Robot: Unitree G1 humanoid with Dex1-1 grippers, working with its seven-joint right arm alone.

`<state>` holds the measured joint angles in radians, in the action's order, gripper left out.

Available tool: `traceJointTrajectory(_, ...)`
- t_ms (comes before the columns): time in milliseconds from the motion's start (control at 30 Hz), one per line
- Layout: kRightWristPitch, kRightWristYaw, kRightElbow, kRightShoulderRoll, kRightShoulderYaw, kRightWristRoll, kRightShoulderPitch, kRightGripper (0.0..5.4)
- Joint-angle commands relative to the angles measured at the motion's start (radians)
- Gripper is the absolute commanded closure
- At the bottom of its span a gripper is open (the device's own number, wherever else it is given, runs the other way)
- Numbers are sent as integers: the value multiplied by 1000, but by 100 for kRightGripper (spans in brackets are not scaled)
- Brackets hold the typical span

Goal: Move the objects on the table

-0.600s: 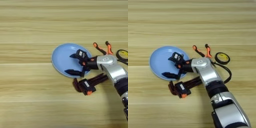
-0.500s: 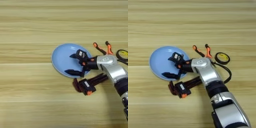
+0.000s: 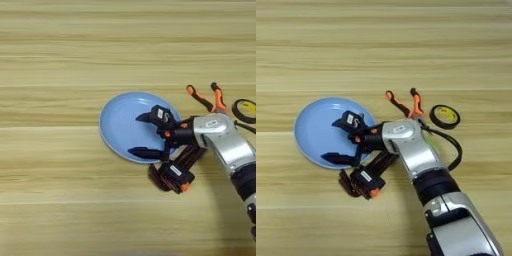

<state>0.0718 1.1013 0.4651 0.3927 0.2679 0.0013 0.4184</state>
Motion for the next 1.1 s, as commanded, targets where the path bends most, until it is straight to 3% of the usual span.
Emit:
traceJointTrajectory(33, 18, -2, -56, 43, 11, -20, -2, 3)
traceJointTrajectory(1100, 42, 48, -207, 79, 14, -3, -65, 3)
